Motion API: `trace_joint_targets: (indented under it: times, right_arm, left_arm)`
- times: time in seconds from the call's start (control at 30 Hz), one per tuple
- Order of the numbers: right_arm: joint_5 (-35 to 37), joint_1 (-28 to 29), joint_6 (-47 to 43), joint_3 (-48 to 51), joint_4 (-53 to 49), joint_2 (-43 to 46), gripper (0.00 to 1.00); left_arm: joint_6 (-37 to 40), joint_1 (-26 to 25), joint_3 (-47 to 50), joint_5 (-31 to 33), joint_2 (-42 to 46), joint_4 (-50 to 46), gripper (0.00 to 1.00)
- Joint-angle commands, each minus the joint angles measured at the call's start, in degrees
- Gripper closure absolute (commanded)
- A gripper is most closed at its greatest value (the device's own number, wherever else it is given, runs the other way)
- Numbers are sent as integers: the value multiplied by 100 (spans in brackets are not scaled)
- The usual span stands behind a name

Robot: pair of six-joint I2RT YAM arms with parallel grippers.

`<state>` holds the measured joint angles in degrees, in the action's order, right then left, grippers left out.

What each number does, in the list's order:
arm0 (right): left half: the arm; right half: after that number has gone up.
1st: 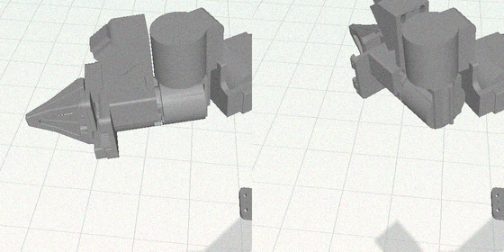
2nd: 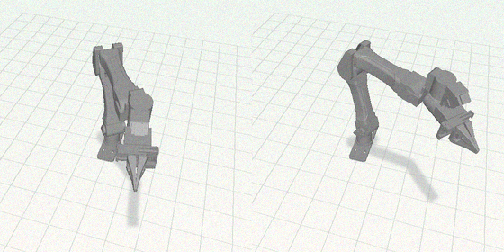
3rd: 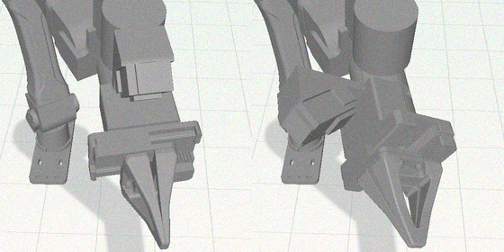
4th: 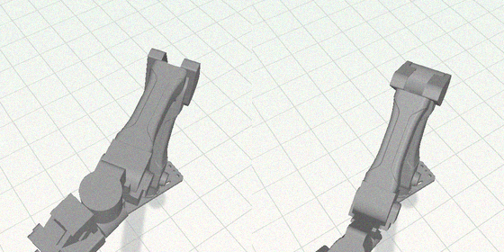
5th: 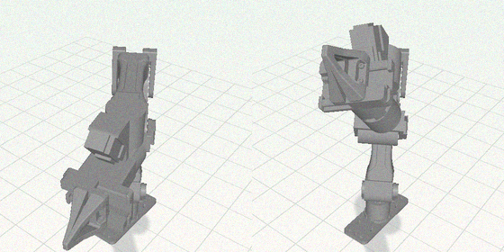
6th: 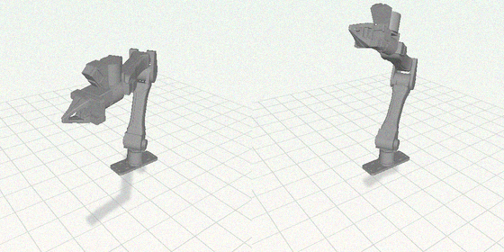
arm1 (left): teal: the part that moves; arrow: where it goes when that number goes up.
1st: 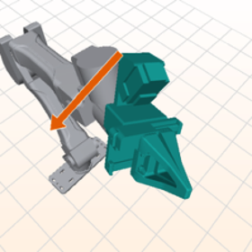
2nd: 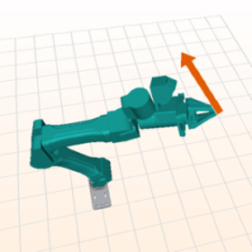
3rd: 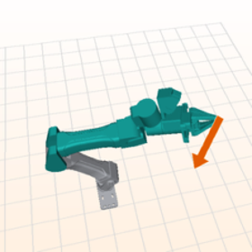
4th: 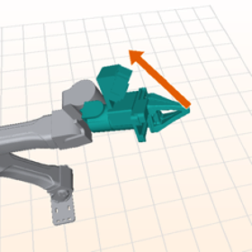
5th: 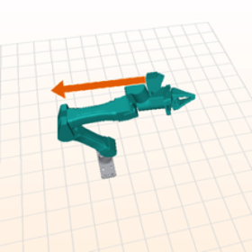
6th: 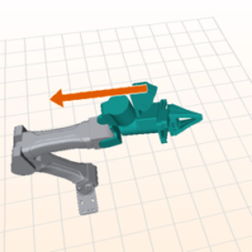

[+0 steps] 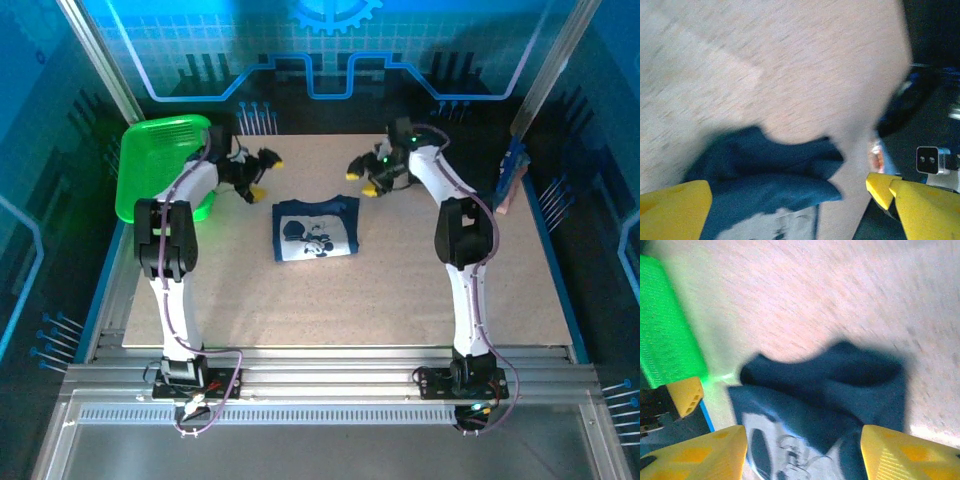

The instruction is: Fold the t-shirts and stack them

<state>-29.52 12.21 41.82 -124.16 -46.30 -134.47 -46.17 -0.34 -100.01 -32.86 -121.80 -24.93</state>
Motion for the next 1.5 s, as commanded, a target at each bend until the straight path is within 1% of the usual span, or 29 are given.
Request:
trace_joint_targets:
  times: [0.0, 0.03, 0.13, 0.23, 0.3, 0.43, 0.57, 0.6, 0.63, 0.67, 0.8, 0.97, 1.13, 1.23, 1.3, 1.33, 1.37, 1.4, 1.47]
  right_arm:
    - [314, -13, -584, -316, -473, 869, 33]
    - [490, 28, -763, -161, -679, 1112, 32]
    - [1055, 319, -1416, 717, -911, 1902, 20]
    - [1376, 641, -1794, 1630, -886, 2342, 17]
    - [1761, 882, -2016, 1953, -885, 2374, 14]
    - [2069, 1075, -2099, 2202, -656, 1949, 13]
    - [2244, 1161, -2108, 2059, -367, 1365, 11]
    - [2257, 1177, -2109, 1981, -314, 1204, 10]
    - [2273, 1186, -2108, 1862, -307, 1028, 7]
    - [2304, 1196, -2102, 1726, -309, 856, 6]
    - [2258, 1221, -2026, 1213, -304, 300, 5]
    - [2237, 1246, -1946, 428, -481, -413, 5]
    - [2500, 1299, -2087, -776, -1218, -1232, 7]
    - [2785, 1371, -2186, -1552, -1865, -1748, 13]
    - [2996, 1397, -2167, -1719, -2104, -1896, 21]
    - [3092, 1406, -2137, -1704, -2176, -1924, 31]
    - [3173, 1406, -2101, -1647, -2195, -1917, 45]
    - [3255, 1415, -2083, -1604, -2199, -1921, 57]
    - [3275, 1455, -2123, -1649, -2212, -2003, 74]
  left_arm:
    - [57, 43, -621, -90, 794, -173, 1]
    - [146, 43, -631, -120, 1010, -194, 1]
    - [565, 25, -309, -269, 1687, -398, 1]
    - [1116, -81, 630, -347, 2571, -496, 1]
    - [1413, -185, 1504, -227, 3274, -479, 1]
    - [1661, -361, 3273, 3, 4719, -303, 1]
    - [1725, -379, 4416, 251, 6044, -685, 1]
    - [1734, -384, 4565, 300, 6333, -812, 1]
    - [1762, -381, 4709, 321, 6558, -1008, 1]
    - [1792, -377, 4803, 349, 6740, -1219, 1]
    - [1858, -379, 5023, 613, 7182, -1910, 1]
    - [1675, -370, 5206, 931, 7700, -1911, 1]
    - [1685, -353, 5098, 1098, 7650, -2004, 1]
    - [1739, -328, 5040, 1171, 7636, -2116, 1]
    - [1733, -318, 5043, 1224, 7669, -2162, 1]
    - [1726, -318, 5037, 1243, 7692, -2183, 1]
    - [1719, -309, 5039, 1255, 7721, -2183, 1]
    - [1710, -309, 5035, 1264, 7739, -2174, 1]
    - [1658, -308, 5014, 1282, 7760, -2166, 1]
